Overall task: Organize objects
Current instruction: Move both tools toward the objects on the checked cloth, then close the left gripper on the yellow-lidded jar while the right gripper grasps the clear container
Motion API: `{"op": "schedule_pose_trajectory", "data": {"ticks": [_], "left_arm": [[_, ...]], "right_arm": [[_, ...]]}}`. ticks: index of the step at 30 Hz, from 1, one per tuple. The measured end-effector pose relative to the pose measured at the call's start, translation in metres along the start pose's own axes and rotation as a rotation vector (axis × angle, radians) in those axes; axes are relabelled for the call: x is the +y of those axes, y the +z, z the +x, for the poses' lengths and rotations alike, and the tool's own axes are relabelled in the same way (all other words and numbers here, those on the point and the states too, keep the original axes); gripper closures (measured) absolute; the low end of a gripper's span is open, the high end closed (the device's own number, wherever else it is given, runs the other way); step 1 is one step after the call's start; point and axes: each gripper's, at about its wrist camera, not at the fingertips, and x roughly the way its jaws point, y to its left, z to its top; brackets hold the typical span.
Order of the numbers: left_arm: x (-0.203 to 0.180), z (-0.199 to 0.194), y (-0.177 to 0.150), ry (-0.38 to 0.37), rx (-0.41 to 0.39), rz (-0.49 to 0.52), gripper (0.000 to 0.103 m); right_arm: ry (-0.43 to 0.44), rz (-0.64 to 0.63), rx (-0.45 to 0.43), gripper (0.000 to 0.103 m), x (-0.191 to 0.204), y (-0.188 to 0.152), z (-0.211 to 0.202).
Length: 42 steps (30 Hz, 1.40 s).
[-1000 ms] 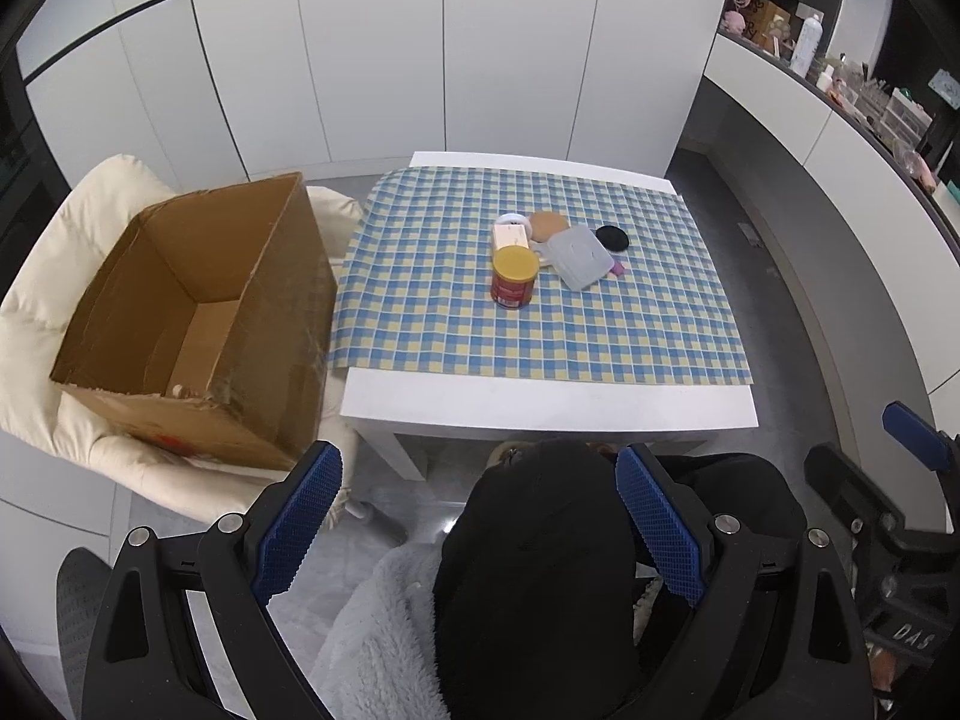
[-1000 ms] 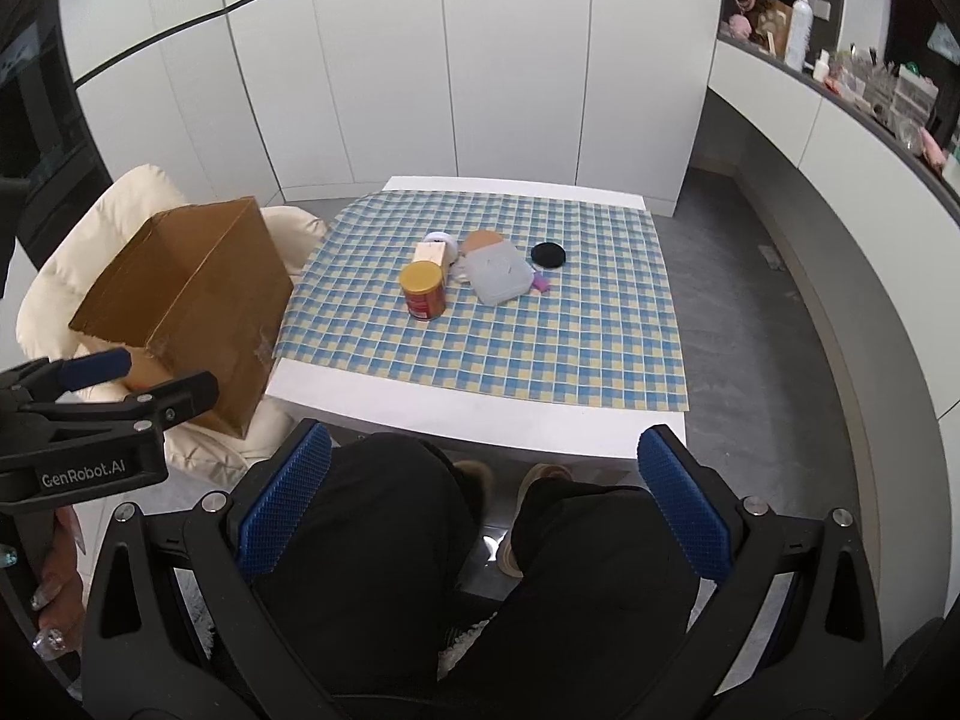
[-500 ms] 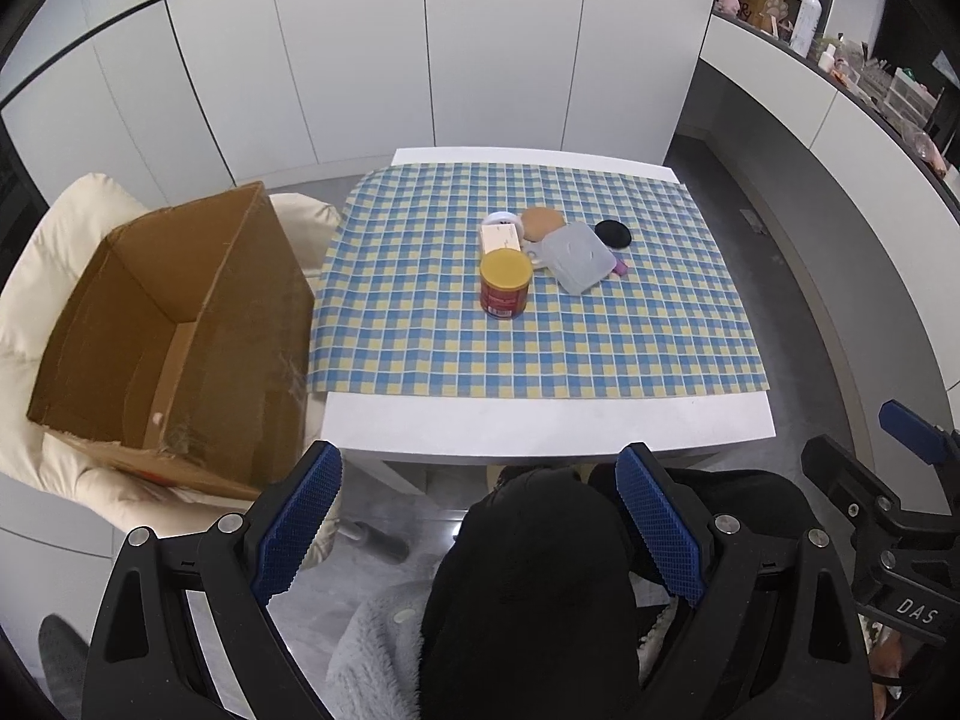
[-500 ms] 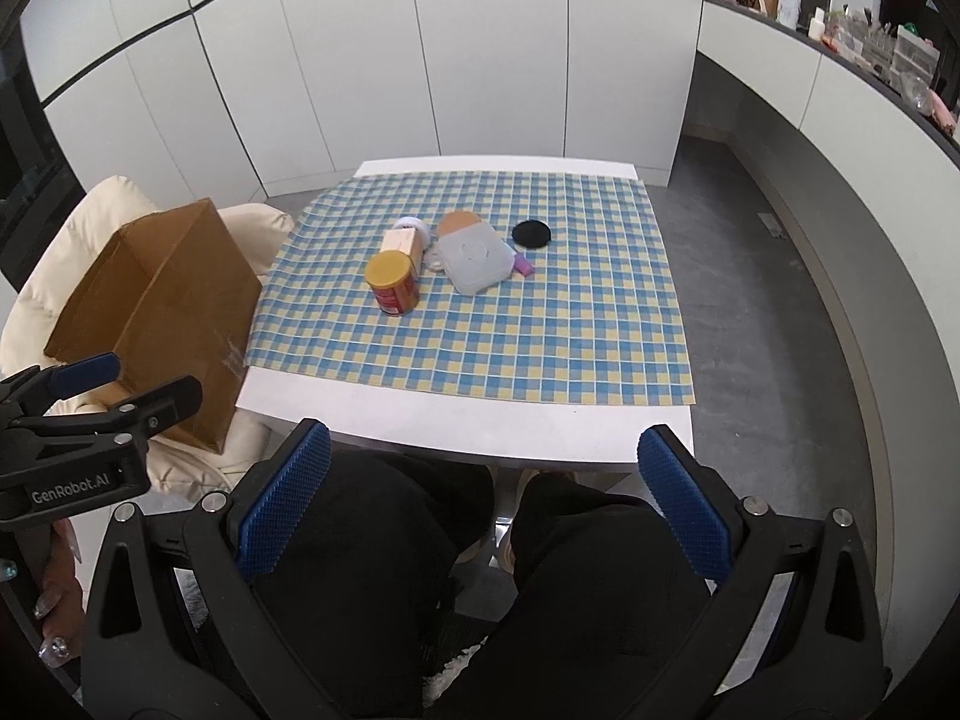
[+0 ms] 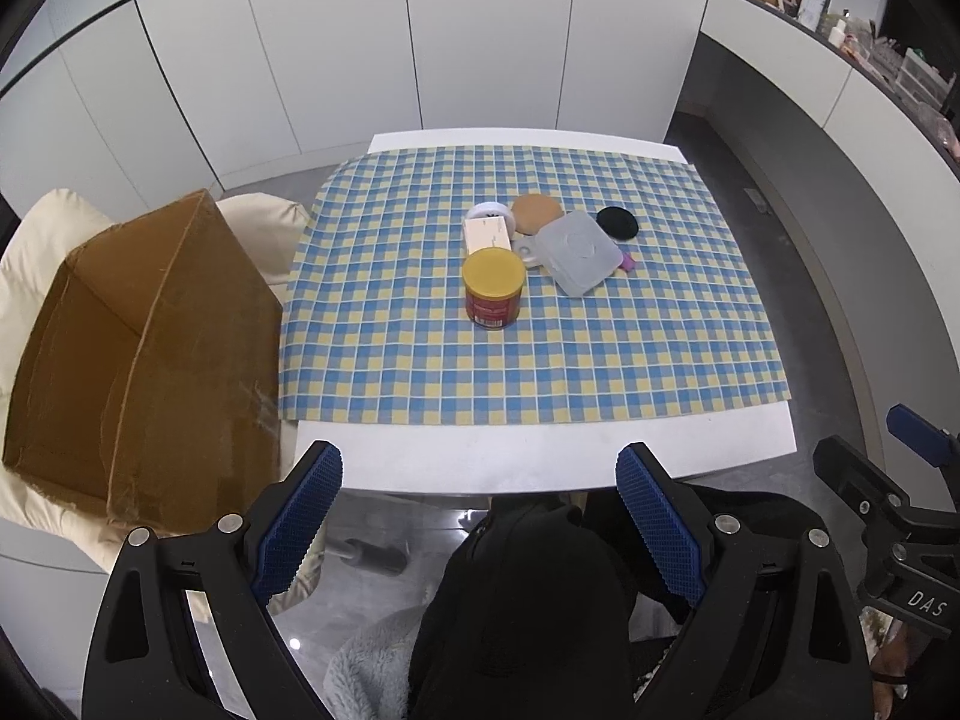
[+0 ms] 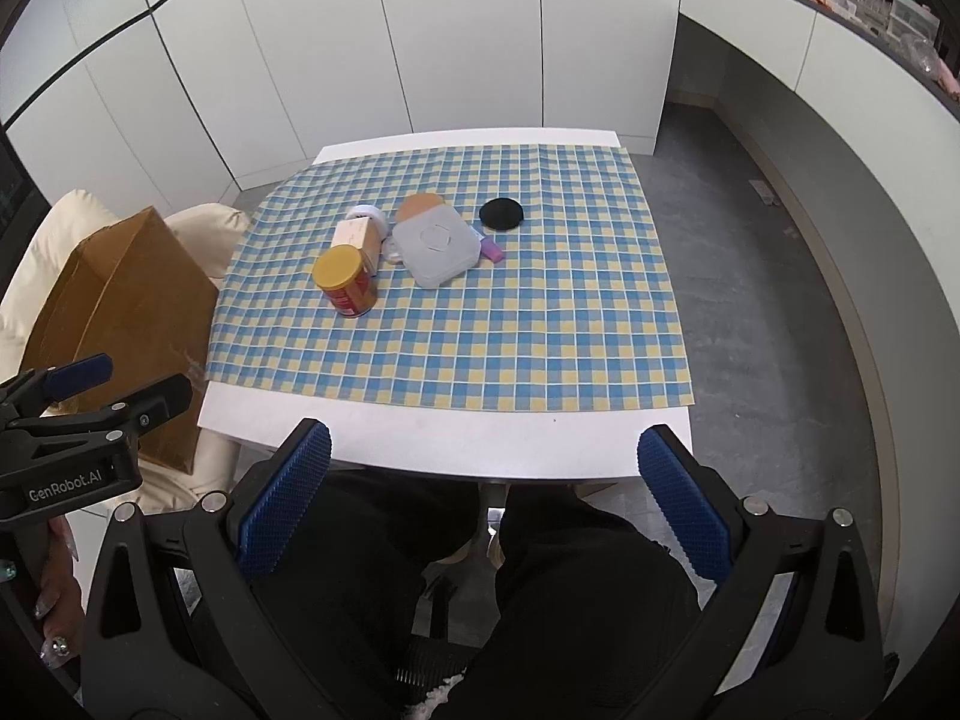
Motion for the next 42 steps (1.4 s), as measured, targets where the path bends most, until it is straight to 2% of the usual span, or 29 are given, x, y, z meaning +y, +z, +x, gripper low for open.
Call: {"op": "schedule_pose_trajectory", "data": {"ticks": [24,32,42], "left_arm": [[0.0,0.09,0.055,0.007,0.066,-0.02,0.01],[0.005,0.126,0.074,-0.001,0.101,-0.046,0.01],[0.006,0.164,0.092,0.057,0.1,-0.044,0.01]], "right_arm": [[-0.002,-0.001,0.071,0.0,-0.01,0.047,0.087],[-0.013,-0.069,0.089,0.0,-0.001,0.066,0.128],[0.013,-0.157,0.118,0.0,0.011,0.088,0.178]]}}
